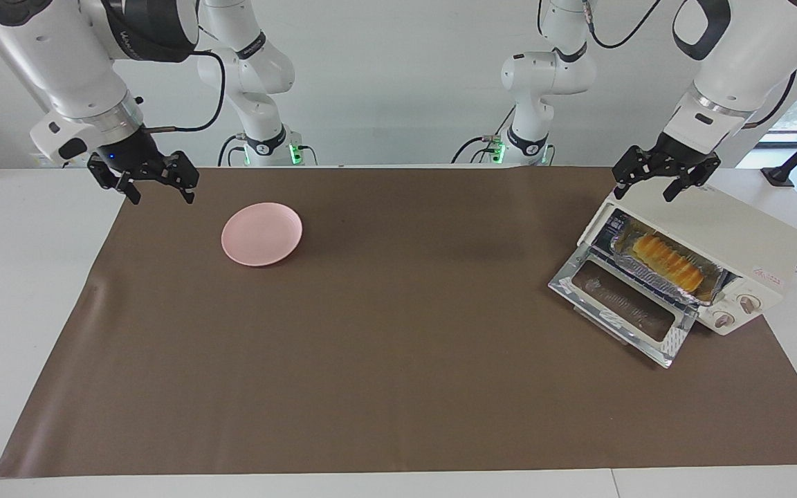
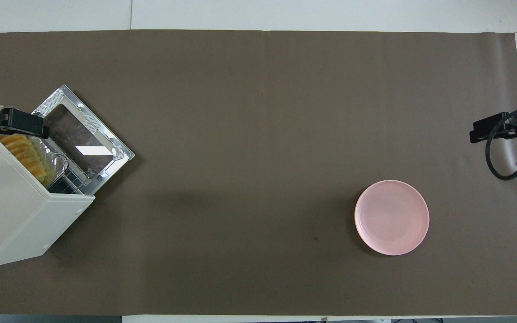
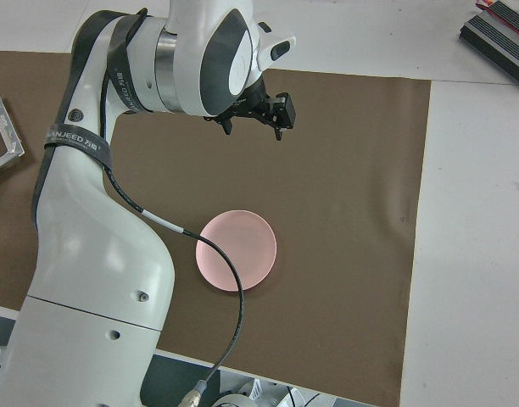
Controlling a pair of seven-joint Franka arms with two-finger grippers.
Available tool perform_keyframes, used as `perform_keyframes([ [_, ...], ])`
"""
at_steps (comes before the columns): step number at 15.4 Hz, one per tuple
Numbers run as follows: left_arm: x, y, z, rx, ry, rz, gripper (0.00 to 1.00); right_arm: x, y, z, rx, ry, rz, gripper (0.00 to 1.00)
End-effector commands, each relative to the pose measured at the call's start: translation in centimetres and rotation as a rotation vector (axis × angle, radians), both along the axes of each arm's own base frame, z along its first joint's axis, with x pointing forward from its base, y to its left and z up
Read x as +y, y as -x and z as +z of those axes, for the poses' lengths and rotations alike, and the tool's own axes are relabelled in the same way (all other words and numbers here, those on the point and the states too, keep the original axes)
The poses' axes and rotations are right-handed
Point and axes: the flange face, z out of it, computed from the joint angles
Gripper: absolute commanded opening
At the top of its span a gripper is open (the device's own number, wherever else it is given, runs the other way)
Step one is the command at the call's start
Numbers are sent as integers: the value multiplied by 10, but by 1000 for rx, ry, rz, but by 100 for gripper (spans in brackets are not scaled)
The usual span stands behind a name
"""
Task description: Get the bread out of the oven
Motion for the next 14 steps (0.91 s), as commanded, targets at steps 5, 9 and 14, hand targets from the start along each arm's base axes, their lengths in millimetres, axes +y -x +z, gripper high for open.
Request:
perform_keyframes([
  [5, 2, 4, 1, -7, 6, 15, 100, -4, 5, 1, 7, 14, 16, 100],
  [9, 2, 1, -1, -4, 2, 25, 100, -4, 5, 1, 7, 14, 16, 100],
  [14, 10, 5, 4, -8, 4, 50, 100, -4, 5, 1, 7, 14, 16, 100],
])
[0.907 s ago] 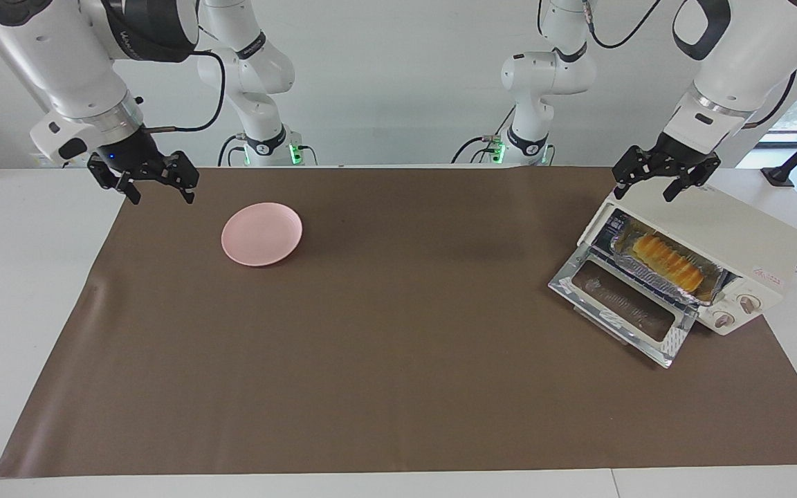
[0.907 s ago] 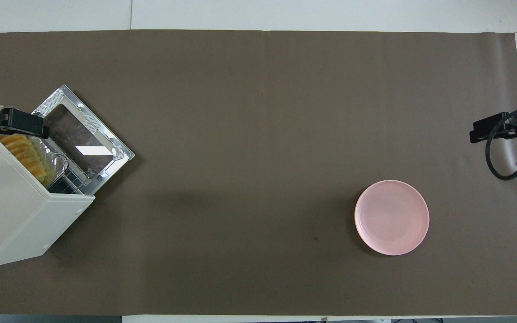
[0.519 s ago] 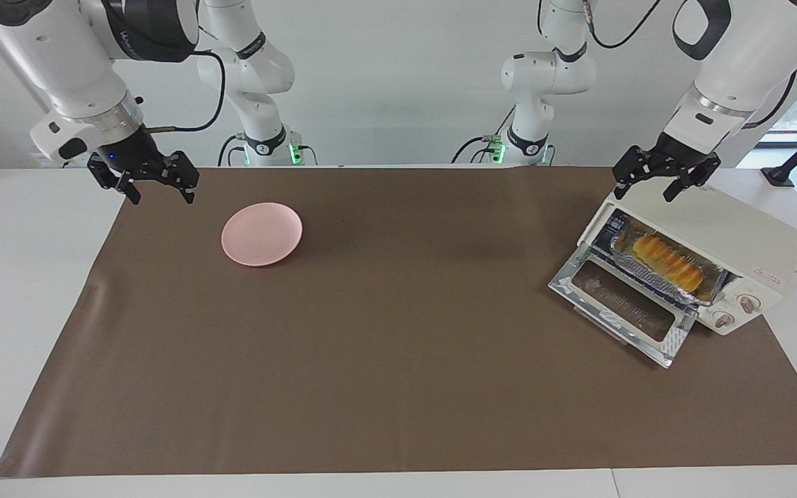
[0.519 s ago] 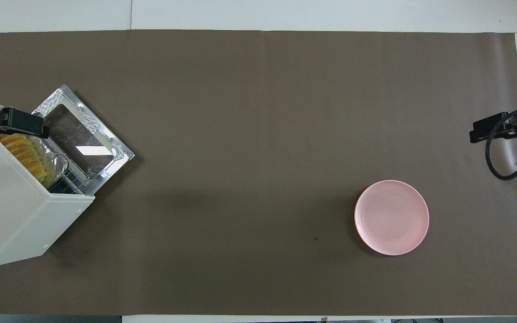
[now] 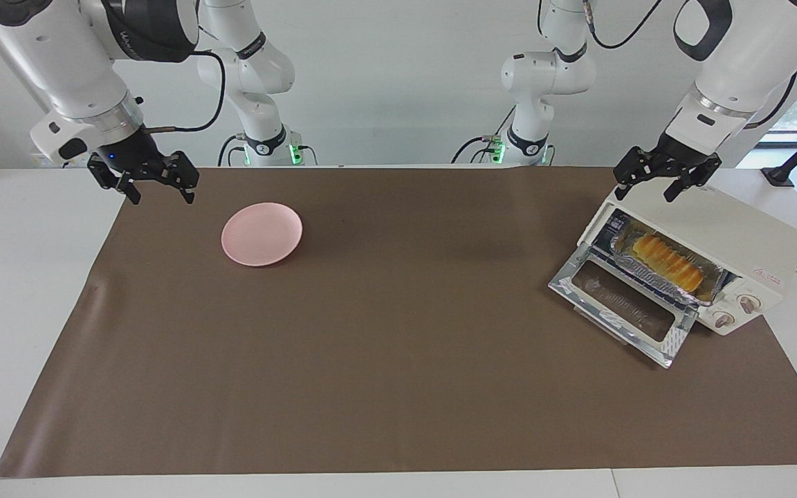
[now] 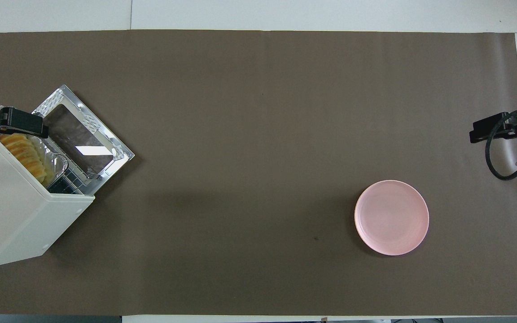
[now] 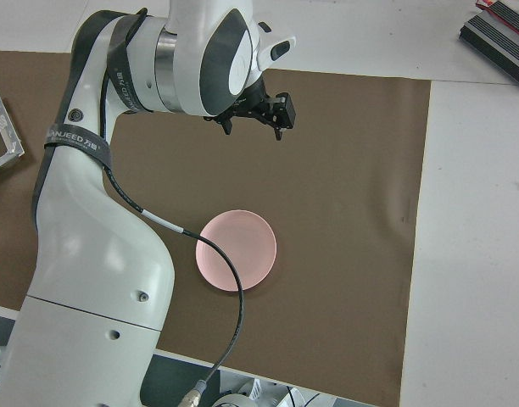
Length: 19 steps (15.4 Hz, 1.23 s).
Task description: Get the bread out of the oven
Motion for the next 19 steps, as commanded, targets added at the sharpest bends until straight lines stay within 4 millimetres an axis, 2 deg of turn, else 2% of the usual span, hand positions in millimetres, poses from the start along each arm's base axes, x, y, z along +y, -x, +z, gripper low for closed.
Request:
perform_keyframes([
  [1, 5, 5, 5, -11, 4, 38, 100, -4, 5, 1, 7, 14, 16, 100],
  [5, -3, -3, 6, -26, -5, 144, 100, -4, 5, 1, 7, 14, 14, 100],
  [7, -13, -27, -11, 3, -50, 165, 100, -4, 5, 1, 7, 14, 16, 100],
  [10, -5, -60, -29, 43, -77, 239, 100, -4, 5, 1, 7, 14, 16, 100],
  [13, 1, -100, -57, 95, -126, 535, 100, -4, 5, 1, 7, 14, 16, 100],
  [16, 5, -117, -91, 51, -222, 731, 100, -4, 5, 1, 7, 14, 16, 100],
  [19, 9, -118, -134, 23, -302, 856, 100, -4, 5, 1, 7, 14, 16, 100],
])
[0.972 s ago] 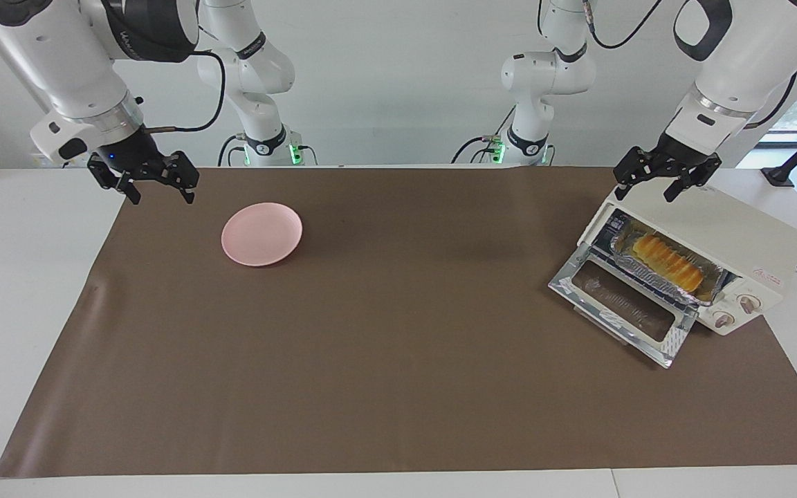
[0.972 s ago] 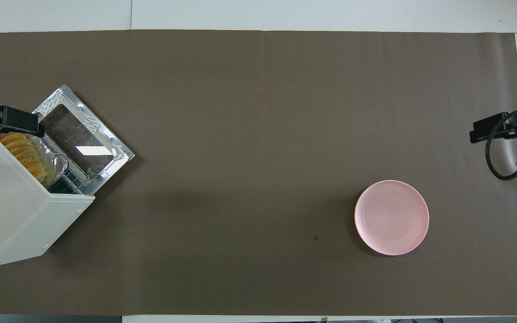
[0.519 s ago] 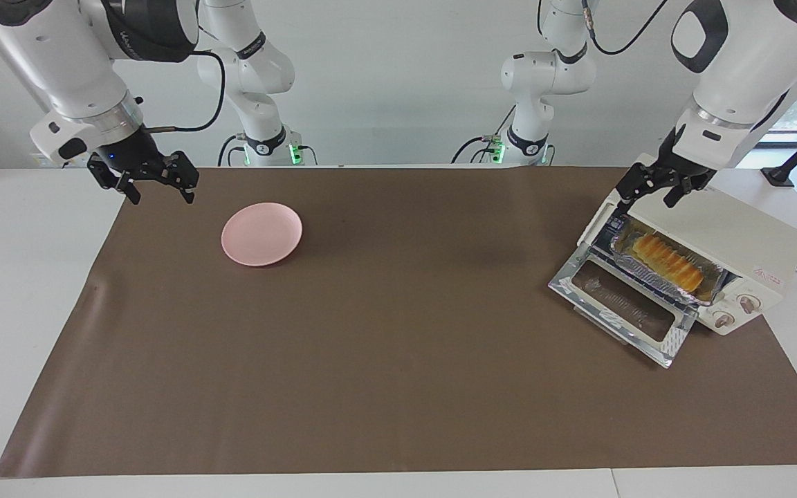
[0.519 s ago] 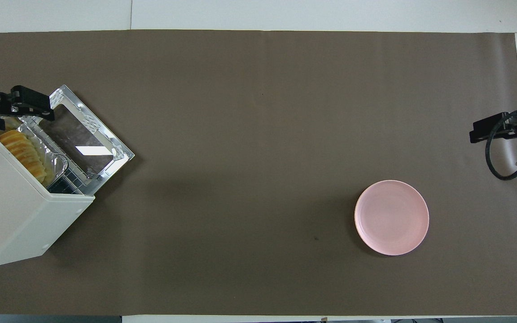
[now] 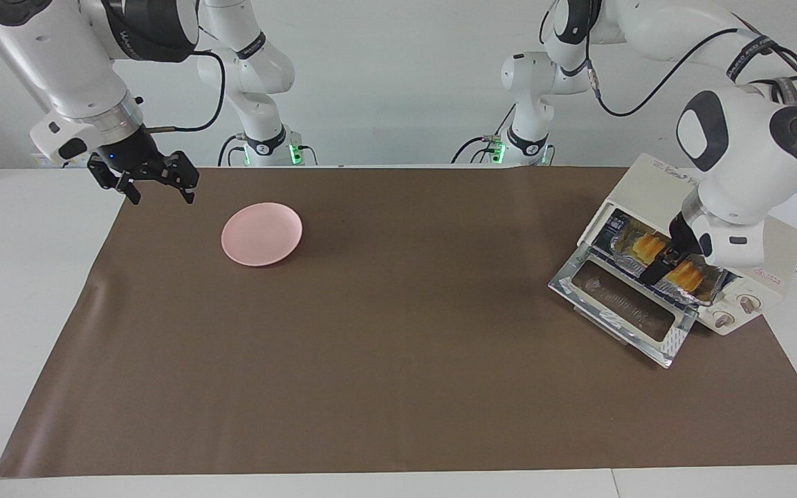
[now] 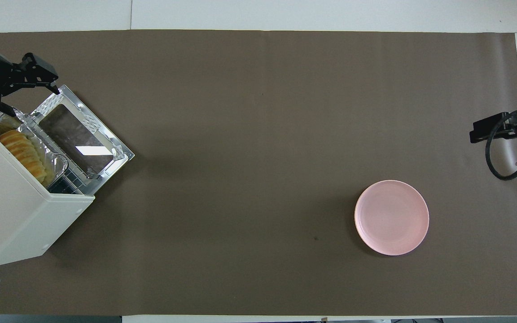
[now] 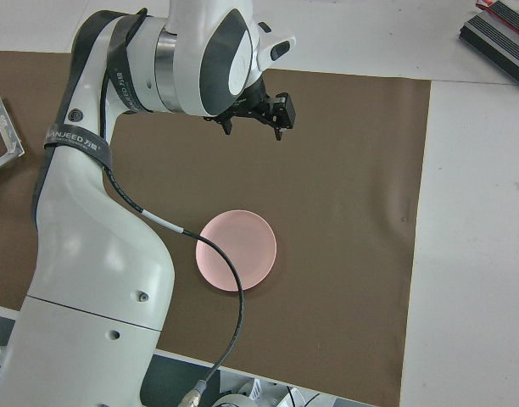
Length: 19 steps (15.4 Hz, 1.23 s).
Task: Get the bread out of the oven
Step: 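Reach the left gripper into the oven and grasp the foil tray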
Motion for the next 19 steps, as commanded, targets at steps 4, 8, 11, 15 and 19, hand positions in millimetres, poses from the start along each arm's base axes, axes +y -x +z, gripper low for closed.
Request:
perform_keyframes([
  [4, 14, 18, -62, -37, -102, 100, 100, -4, 5, 1, 7, 14, 16, 100],
  [8, 26, 36, -91, -39, -100, 93, 100, -4, 5, 1, 7, 14, 16, 100],
  [11, 27, 36, -90, -40, -99, 91, 100, -4, 5, 1, 7, 14, 16, 100],
  [15, 40, 44, -101, -24, -98, 108, 100, -4, 5, 1, 7, 14, 16, 100],
  [19, 39, 50, -111, -47, -89, 99, 100, -4, 5, 1, 7, 14, 16, 100],
])
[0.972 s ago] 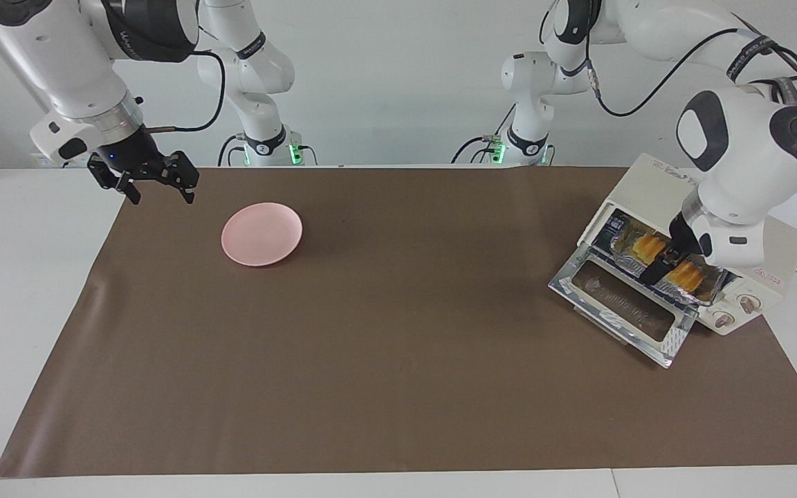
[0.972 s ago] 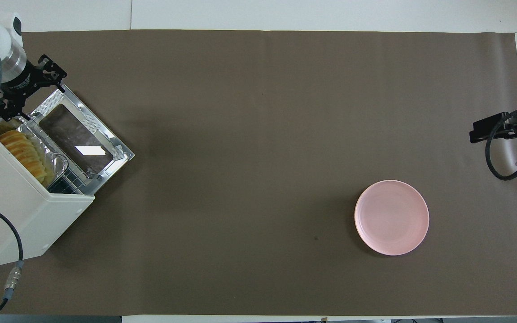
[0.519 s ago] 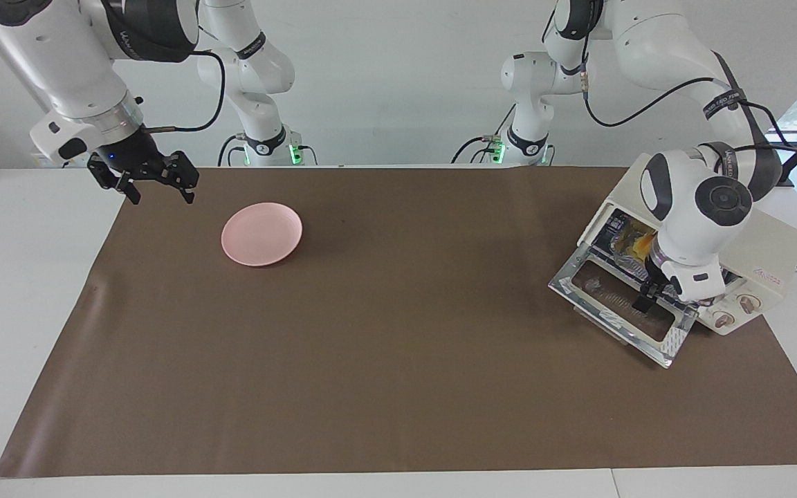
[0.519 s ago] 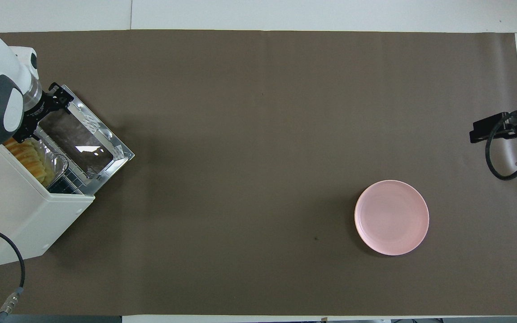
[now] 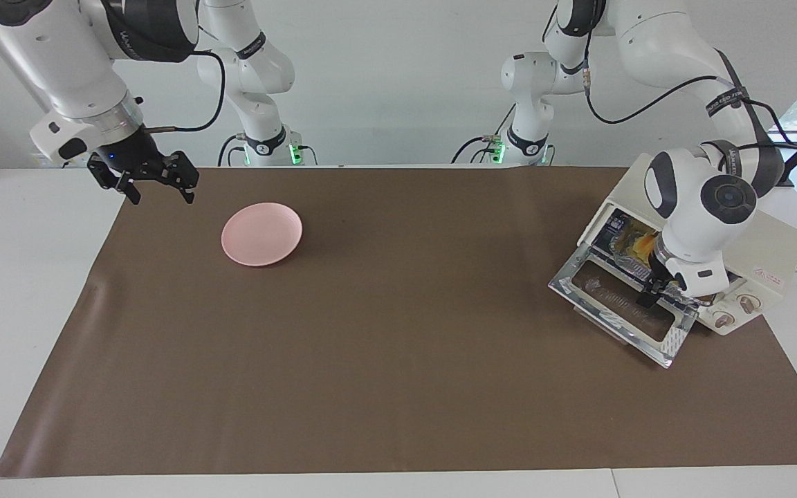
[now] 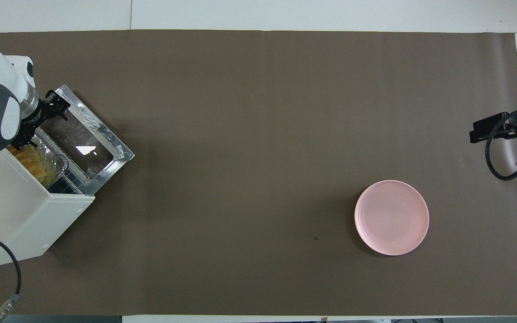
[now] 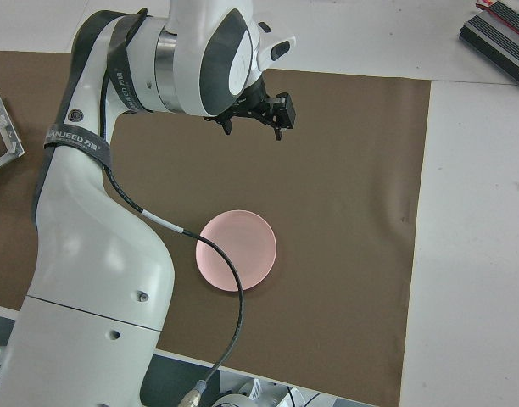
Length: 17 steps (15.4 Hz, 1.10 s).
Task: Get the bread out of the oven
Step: 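Reach the left gripper into the oven and grasp the foil tray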
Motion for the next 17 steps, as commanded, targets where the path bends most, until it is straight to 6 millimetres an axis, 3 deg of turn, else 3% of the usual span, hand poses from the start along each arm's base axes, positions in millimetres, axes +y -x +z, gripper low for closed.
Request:
perform_keyframes([
  [1, -1, 11, 1, -40, -10, -16, 100, -4, 5, 1, 7, 14, 16, 100],
  [6, -1, 25, -22, -37, 3, -60, 100, -4, 5, 1, 7, 14, 16, 100],
  [7, -1, 27, -23, -36, 4, -61, 93, -4, 5, 1, 7, 14, 16, 100],
  [8, -1, 28, -25, -31, 3, -60, 77, -4, 5, 1, 7, 14, 16, 100],
  [9, -1, 29, -25, -29, 4, -61, 54, -4, 5, 1, 7, 14, 16, 100],
  [10, -1, 29, -25, -26, 3, -62, 19, -4, 5, 1, 7, 14, 16, 100],
  [11, 0, 29, -24, -24, 4, -69, 0, -4, 5, 1, 7, 14, 16, 100],
  [14, 3, 24, -19, -21, 7, -127, 0, -4, 5, 1, 7, 14, 16, 100],
  [17, -15, 7, -3, -63, 6, -170, 0, -4, 5, 1, 7, 14, 14, 100],
])
